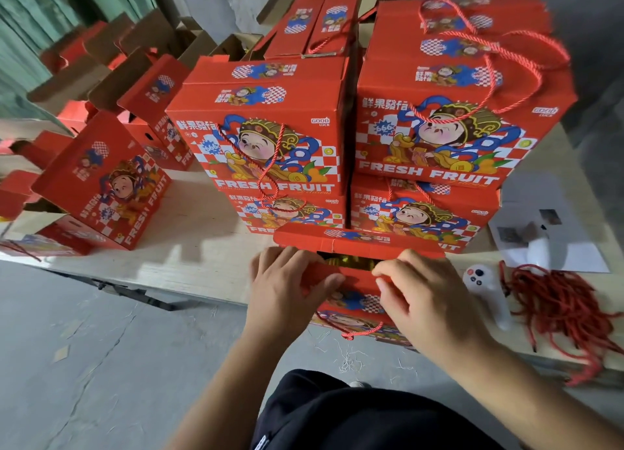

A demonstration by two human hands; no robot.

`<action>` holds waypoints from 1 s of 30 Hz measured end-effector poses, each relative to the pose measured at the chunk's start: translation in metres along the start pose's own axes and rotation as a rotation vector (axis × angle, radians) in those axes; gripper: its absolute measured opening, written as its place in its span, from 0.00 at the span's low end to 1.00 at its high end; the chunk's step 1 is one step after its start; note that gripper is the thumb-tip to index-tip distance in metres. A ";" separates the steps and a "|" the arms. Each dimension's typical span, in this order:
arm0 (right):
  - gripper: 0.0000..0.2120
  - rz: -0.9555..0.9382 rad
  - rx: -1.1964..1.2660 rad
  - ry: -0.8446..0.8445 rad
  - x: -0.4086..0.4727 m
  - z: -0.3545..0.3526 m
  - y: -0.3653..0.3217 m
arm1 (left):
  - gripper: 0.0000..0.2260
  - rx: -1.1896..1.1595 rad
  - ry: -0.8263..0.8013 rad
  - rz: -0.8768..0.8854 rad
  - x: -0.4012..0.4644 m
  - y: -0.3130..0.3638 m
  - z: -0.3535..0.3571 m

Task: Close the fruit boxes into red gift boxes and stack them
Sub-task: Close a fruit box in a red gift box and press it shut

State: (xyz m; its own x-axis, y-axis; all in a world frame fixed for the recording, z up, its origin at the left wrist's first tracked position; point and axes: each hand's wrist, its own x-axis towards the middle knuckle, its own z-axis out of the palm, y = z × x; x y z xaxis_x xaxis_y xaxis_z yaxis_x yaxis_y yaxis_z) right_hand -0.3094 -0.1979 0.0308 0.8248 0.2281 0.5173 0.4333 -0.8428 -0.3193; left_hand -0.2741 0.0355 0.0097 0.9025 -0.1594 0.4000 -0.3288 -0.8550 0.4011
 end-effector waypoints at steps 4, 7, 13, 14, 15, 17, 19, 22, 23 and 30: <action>0.13 0.089 0.025 -0.013 0.008 -0.010 0.017 | 0.18 -0.068 -0.016 -0.043 0.008 0.004 -0.007; 0.22 0.103 0.035 -0.157 0.007 -0.010 0.022 | 0.13 -0.087 0.011 -0.063 0.014 0.010 -0.006; 0.44 0.213 -0.101 -0.680 0.007 0.001 0.035 | 0.22 0.074 -0.249 0.009 0.019 0.003 0.004; 0.46 0.208 -0.106 -0.747 0.007 0.006 0.039 | 0.26 0.108 -0.339 0.017 0.020 -0.001 0.007; 0.46 0.195 -0.115 -0.780 0.008 0.010 0.044 | 0.30 0.126 -0.424 0.027 0.022 -0.005 0.009; 0.43 0.165 -0.151 -0.775 0.011 0.018 0.052 | 0.36 0.142 -0.550 0.052 0.025 -0.014 0.017; 0.40 0.164 -0.187 -0.751 0.011 0.024 0.055 | 0.38 0.175 -0.568 0.092 0.024 -0.021 0.025; 0.40 0.171 -0.151 -0.687 0.005 0.029 0.060 | 0.35 0.135 -0.360 0.047 0.013 -0.023 0.029; 0.41 0.181 -0.125 -0.672 0.004 0.030 0.063 | 0.34 0.107 -0.250 -0.021 0.006 -0.021 0.030; 0.50 0.619 -0.009 -0.413 -0.006 0.032 0.067 | 0.21 -0.520 -0.132 -0.837 0.005 -0.015 0.035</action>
State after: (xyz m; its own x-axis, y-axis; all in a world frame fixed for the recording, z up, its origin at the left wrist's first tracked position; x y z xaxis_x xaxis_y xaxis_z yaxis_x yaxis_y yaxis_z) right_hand -0.2733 -0.2399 -0.0191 0.9873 -0.1269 -0.0959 -0.1566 -0.8802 -0.4480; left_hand -0.2554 0.0303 -0.0228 0.9126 0.3157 -0.2598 0.3761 -0.3990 0.8363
